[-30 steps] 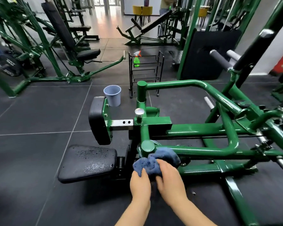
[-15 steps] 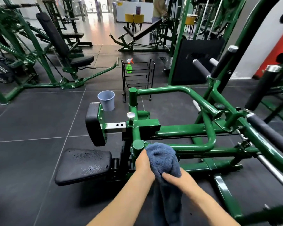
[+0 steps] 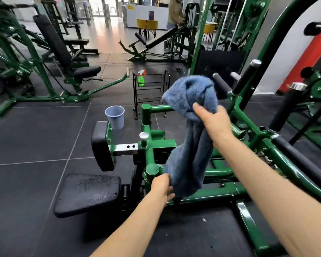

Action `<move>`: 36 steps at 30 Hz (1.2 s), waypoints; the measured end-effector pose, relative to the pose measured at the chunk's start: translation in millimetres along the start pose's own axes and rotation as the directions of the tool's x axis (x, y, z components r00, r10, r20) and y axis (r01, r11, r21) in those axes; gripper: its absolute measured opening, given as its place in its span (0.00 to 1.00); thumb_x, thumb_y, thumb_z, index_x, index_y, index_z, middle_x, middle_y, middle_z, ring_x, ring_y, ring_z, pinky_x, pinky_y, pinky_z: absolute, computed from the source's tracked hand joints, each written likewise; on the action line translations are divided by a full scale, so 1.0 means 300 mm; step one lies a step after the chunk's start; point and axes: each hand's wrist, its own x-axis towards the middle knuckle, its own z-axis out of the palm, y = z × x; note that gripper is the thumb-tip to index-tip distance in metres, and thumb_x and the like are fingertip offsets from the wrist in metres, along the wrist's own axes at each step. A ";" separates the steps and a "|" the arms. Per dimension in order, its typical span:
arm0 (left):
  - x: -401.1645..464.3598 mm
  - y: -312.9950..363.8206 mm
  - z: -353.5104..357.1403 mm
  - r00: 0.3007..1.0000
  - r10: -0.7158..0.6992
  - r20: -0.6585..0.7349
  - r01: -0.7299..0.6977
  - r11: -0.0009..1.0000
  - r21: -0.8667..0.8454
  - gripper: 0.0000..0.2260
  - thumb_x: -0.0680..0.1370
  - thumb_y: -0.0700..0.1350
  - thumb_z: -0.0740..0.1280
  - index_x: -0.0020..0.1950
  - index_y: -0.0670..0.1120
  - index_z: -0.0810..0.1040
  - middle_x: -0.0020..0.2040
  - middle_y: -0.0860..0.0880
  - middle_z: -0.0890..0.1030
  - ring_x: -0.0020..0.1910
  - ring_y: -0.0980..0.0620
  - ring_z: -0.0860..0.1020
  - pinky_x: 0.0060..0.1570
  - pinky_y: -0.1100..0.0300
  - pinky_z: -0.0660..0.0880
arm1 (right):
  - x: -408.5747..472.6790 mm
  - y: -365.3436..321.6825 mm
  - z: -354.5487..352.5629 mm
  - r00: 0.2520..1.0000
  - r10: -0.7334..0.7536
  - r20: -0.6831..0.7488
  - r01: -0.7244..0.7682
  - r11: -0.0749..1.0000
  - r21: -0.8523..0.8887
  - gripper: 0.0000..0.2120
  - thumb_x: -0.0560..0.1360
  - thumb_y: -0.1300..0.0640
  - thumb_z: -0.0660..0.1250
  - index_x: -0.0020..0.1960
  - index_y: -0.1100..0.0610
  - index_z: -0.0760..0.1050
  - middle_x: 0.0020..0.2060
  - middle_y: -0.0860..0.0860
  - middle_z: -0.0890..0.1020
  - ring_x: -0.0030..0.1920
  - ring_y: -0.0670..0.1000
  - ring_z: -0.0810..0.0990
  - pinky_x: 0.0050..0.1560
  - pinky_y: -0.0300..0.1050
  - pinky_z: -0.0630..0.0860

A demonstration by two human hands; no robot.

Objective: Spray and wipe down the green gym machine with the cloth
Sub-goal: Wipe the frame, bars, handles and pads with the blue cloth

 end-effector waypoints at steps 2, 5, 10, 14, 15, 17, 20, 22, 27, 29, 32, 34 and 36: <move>0.015 0.011 -0.004 0.999 0.023 -0.028 -0.021 0.999 0.050 0.07 0.78 0.40 0.57 0.42 0.46 0.72 0.38 0.48 0.73 0.35 0.50 0.70 0.37 0.59 0.69 | -0.028 0.152 0.042 0.996 0.084 0.034 -0.076 0.976 -0.202 0.33 0.62 0.38 0.73 0.58 0.59 0.75 0.50 0.52 0.82 0.53 0.54 0.81 0.50 0.45 0.76; 0.042 0.009 -0.023 0.999 0.038 -0.021 -0.034 0.985 0.169 0.08 0.79 0.40 0.57 0.43 0.48 0.72 0.38 0.48 0.73 0.37 0.51 0.71 0.38 0.61 0.70 | -0.174 0.422 0.093 0.921 0.272 0.278 0.003 0.709 -0.705 0.42 0.73 0.42 0.68 0.77 0.58 0.53 0.70 0.60 0.68 0.67 0.60 0.70 0.60 0.49 0.69; 0.098 -0.004 -0.043 0.971 0.238 -0.019 -0.178 0.774 0.608 0.11 0.77 0.35 0.56 0.44 0.46 0.76 0.41 0.44 0.77 0.40 0.45 0.75 0.40 0.56 0.71 | -0.313 0.671 0.127 0.820 0.080 0.567 0.524 0.292 -0.800 0.56 0.48 0.36 0.80 0.70 0.56 0.65 0.63 0.66 0.75 0.61 0.67 0.76 0.57 0.60 0.76; 0.094 0.009 0.000 0.900 0.435 0.006 -0.218 0.440 0.871 0.12 0.77 0.38 0.58 0.53 0.45 0.79 0.57 0.44 0.80 0.58 0.43 0.77 0.53 0.57 0.71 | -0.176 0.693 -0.004 0.748 -0.138 0.649 0.664 0.135 -0.736 0.31 0.61 0.57 0.72 0.63 0.53 0.68 0.49 0.56 0.81 0.51 0.60 0.80 0.58 0.56 0.70; 0.098 0.011 0.013 0.881 0.473 0.027 -0.234 0.386 0.892 0.12 0.77 0.39 0.58 0.55 0.46 0.79 0.58 0.45 0.80 0.59 0.44 0.76 0.54 0.57 0.71 | -0.152 0.700 -0.049 0.737 -0.159 0.657 0.675 0.116 -0.729 0.26 0.64 0.58 0.65 0.62 0.53 0.69 0.47 0.55 0.80 0.50 0.60 0.80 0.58 0.55 0.67; 0.118 0.017 0.042 0.832 0.548 0.087 -0.270 0.263 0.926 0.13 0.78 0.40 0.58 0.57 0.47 0.79 0.60 0.46 0.77 0.60 0.44 0.75 0.56 0.55 0.70 | -0.102 0.723 -0.155 0.744 -0.153 0.651 0.666 0.088 -0.741 0.24 0.65 0.58 0.61 0.61 0.54 0.72 0.47 0.54 0.81 0.51 0.58 0.81 0.58 0.54 0.65; 0.158 0.010 0.068 0.686 0.690 0.230 -0.306 -0.013 0.952 0.14 0.72 0.37 0.62 0.55 0.45 0.80 0.55 0.47 0.78 0.53 0.44 0.77 0.51 0.53 0.74 | -0.028 0.741 -0.309 0.824 -0.070 0.562 0.566 0.094 -0.819 0.25 0.61 0.58 0.76 0.57 0.57 0.77 0.47 0.55 0.83 0.54 0.59 0.81 0.58 0.55 0.65; 0.188 0.001 0.076 0.665 0.689 0.290 -0.324 -0.084 0.942 0.15 0.61 0.40 0.67 0.47 0.44 0.83 0.46 0.48 0.82 0.43 0.46 0.81 0.42 0.54 0.79 | 0.002 0.729 -0.345 0.873 -0.024 0.488 0.487 0.103 -0.867 0.19 0.66 0.53 0.71 0.54 0.59 0.80 0.52 0.58 0.82 0.57 0.61 0.79 0.59 0.56 0.67; 0.251 -0.055 0.065 0.704 0.591 0.394 -0.245 -0.319 0.916 0.20 0.54 0.44 0.75 0.45 0.43 0.84 0.40 0.49 0.82 0.42 0.47 0.82 0.51 0.48 0.79 | -0.081 0.725 -0.170 0.868 0.046 0.494 0.454 0.327 -0.829 0.23 0.68 0.59 0.68 0.63 0.63 0.75 0.61 0.64 0.77 0.59 0.66 0.78 0.56 0.58 0.77; 0.257 -0.061 0.058 0.698 0.563 0.443 -0.248 -0.390 0.887 0.21 0.56 0.44 0.72 0.47 0.40 0.84 0.43 0.46 0.84 0.44 0.46 0.83 0.52 0.48 0.79 | -0.143 0.734 -0.039 0.814 0.028 0.581 0.530 0.376 -0.760 0.27 0.62 0.57 0.73 0.60 0.62 0.78 0.57 0.64 0.80 0.57 0.65 0.80 0.50 0.57 0.79; 0.272 -0.052 0.033 0.646 0.589 0.485 -0.275 -0.412 0.868 0.21 0.67 0.45 0.57 0.51 0.41 0.84 0.46 0.46 0.84 0.46 0.47 0.83 0.52 0.52 0.78 | -0.184 0.713 0.106 0.779 0.012 0.626 0.538 0.501 -0.678 0.23 0.69 0.56 0.62 0.63 0.58 0.78 0.59 0.59 0.80 0.60 0.59 0.79 0.56 0.55 0.78; 0.283 -0.055 0.023 0.626 0.612 0.483 -0.286 -0.397 0.872 0.21 0.69 0.44 0.54 0.53 0.41 0.82 0.47 0.46 0.82 0.47 0.46 0.81 0.55 0.51 0.77 | -0.171 0.731 0.087 0.755 -0.043 0.655 0.565 0.551 -0.615 0.25 0.70 0.57 0.55 0.66 0.58 0.74 0.62 0.58 0.78 0.63 0.59 0.77 0.59 0.56 0.76; 0.279 -0.059 0.038 0.655 0.595 0.467 -0.243 -0.420 0.875 0.20 0.74 0.46 0.55 0.60 0.41 0.78 0.53 0.47 0.79 0.53 0.45 0.78 0.62 0.49 0.72 | -0.144 0.751 -0.008 0.698 -0.141 0.702 0.663 0.500 -0.558 0.26 0.69 0.60 0.54 0.65 0.59 0.73 0.61 0.58 0.79 0.61 0.59 0.78 0.58 0.54 0.77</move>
